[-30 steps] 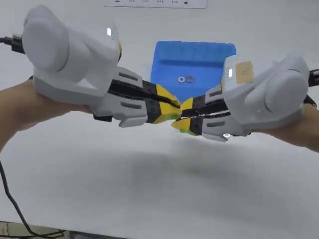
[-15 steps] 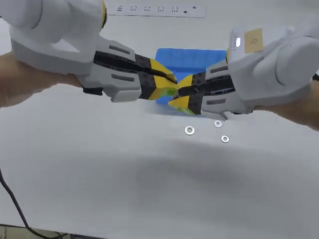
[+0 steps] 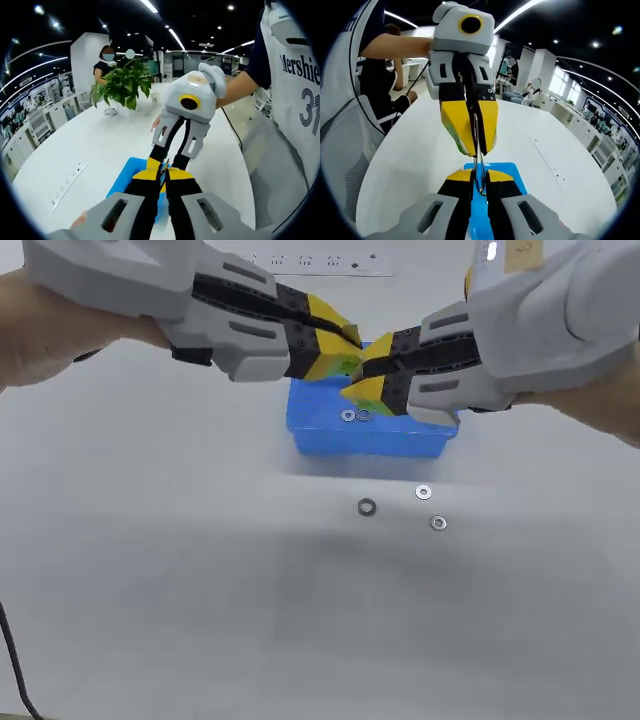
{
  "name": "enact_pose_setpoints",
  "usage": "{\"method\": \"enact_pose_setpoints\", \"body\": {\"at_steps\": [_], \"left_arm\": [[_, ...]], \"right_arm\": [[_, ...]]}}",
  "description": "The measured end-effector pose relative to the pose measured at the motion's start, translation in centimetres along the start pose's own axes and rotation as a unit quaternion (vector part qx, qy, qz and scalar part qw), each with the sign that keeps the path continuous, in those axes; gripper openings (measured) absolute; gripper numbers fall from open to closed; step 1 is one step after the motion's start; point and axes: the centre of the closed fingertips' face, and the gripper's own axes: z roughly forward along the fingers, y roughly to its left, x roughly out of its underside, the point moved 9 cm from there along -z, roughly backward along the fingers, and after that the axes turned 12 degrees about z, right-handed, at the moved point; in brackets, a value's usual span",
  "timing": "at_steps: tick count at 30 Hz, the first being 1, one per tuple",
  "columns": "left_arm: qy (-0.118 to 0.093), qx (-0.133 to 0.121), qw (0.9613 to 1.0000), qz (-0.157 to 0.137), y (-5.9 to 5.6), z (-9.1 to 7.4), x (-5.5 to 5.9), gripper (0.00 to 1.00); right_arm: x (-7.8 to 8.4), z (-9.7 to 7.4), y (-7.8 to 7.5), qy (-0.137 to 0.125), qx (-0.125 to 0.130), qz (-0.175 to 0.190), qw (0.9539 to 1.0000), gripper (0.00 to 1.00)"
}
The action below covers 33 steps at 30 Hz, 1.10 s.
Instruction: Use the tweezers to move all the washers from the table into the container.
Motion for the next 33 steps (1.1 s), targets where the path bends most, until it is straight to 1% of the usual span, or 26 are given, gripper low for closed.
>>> {"method": "enact_pose_setpoints", "body": {"at_steps": [1,3,6,8,12,14,15,17,20,26,30,31,33], "left_arm": [[0.001,-0.001,0.9999,0.014,0.3,0.3,0.0,0.08],[0.001,0.0,0.9998,0.02,0.7,0.9,0.0,0.08],[0.004,0.005,0.9997,0.022,1.2,1.6,0.3,0.08],[0.005,0.011,0.9997,0.02,1.3,2.1,0.7,0.08],[0.005,0.017,0.9998,0.011,1.7,3.2,1.8,0.08],[0.006,0.02,0.9998,0.006,1.9,3.7,2.3,0.08],[0.007,0.022,0.9997,0.001,2.0,4.0,2.6,0.08],[0.006,0.022,0.9997,-0.011,2.3,4.5,3.1,0.08],[0.007,0.023,0.9995,-0.019,2.7,5.3,3.7,0.08],[0.016,0.034,0.9988,-0.032,3.1,6.7,5.1,0.08],[0.016,0.039,0.9985,-0.036,3.0,7.1,5.5,0.08],[0.017,0.041,0.9983,-0.037,3.0,7.1,5.5,0.08],[0.012,0.041,0.9982,-0.043,3.1,7.1,5.6,0.08]], "right_arm": [[0.1,0.1,-0.4,-0.002,0.004,0.003,1.0,0.1],[0.4,0.1,-1.1,-0.003,0.01,0.005,0.9999,0.1],[0.9,0.3,-1.5,0.001,0.013,0.007,0.9999,0.1],[1.4,0.5,-1.7,0.006,0.014,0.007,0.9999,0.1],[2.5,0.9,-2.3,0.016,0.015,0.011,0.9997,0.1],[3.1,1.2,-2.5,0.019,0.014,0.017,0.9996,0.1],[3.6,1.5,-2.9,0.02,0.014,0.023,0.9994,0.1],[4.0,1.7,-3.1,0.022,0.015,0.03,0.9992,0.1],[4.7,2.1,-3.7,0.026,0.017,0.039,0.9987,0.1],[6.3,2.8,-4.1,0.042,0.01,0.062,0.9971,0.1],[6.7,2.9,-4.2,0.044,0.01,0.07,0.9965,0.1],[6.8,2.9,-4.0,0.045,0.008,0.074,0.9962,0.1],[6.9,2.8,-4.1,0.041,0.008,0.079,0.996,0.1]]}}
